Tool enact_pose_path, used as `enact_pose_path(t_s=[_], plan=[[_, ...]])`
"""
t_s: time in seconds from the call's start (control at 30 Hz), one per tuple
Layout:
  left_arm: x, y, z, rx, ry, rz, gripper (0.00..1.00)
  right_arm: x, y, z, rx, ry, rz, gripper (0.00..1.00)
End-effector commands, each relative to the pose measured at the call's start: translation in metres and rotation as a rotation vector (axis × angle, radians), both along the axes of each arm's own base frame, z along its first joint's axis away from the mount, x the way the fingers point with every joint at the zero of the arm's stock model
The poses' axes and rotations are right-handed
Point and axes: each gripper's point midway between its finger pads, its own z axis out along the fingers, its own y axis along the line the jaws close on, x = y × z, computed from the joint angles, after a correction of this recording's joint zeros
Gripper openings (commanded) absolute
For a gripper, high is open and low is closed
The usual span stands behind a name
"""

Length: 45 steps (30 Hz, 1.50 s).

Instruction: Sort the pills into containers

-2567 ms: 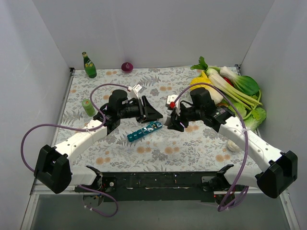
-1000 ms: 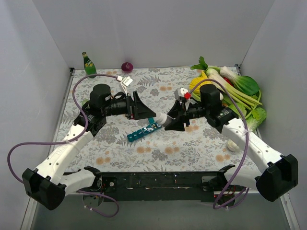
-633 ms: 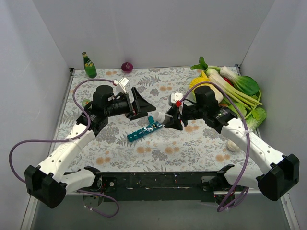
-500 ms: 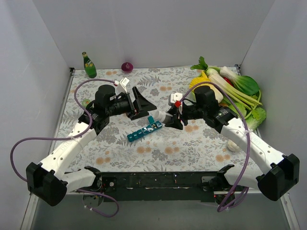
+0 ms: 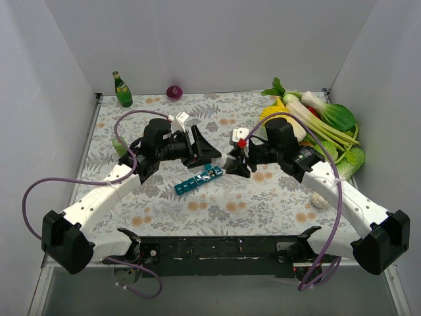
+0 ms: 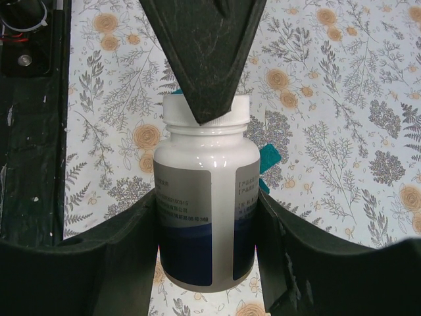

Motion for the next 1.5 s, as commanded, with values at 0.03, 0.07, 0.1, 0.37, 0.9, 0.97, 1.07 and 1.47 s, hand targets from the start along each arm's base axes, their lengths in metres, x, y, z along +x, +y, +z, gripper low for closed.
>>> enact_pose_path(t_s=[0.03, 0.07, 0.1, 0.37, 0.9, 0.97, 1.07, 1.47], plan=[[0.000, -0.004, 0.012, -0.011, -0.040, -0.013, 0.55, 0.004, 0.006, 0.021, 0.040, -0.047, 0.007, 0.01], [0.000, -0.005, 0.010, -0.007, -0.037, -0.015, 0.52, 0.003, 0.006, 0.023, 0.044, -0.050, 0.008, 0.01], [-0.001, -0.006, 0.009, -0.006, -0.035, -0.025, 0.49, 0.003, 0.006, 0.021, 0.042, -0.046, 0.009, 0.01], [-0.015, -0.013, 0.000, 0.007, -0.090, -0.184, 0.27, -0.013, 0.010, 0.020, 0.078, 0.024, 0.065, 0.01], [-0.054, -0.003, -0.001, 0.051, -0.559, -0.655, 0.25, -0.073, 0.011, 0.030, 0.293, 0.501, 0.311, 0.01], [-0.052, -0.006, -0.003, 0.050, -0.566, -0.678, 0.26, -0.081, 0.009, 0.027, 0.311, 0.577, 0.325, 0.01], [-0.047, -0.008, 0.001, 0.044, -0.563, -0.657, 0.28, -0.082, 0.007, 0.028, 0.322, 0.627, 0.318, 0.01], [-0.018, 0.016, 0.043, -0.007, -0.558, -0.449, 0.97, -0.076, 0.003, 0.027, 0.322, 0.538, 0.300, 0.01]])
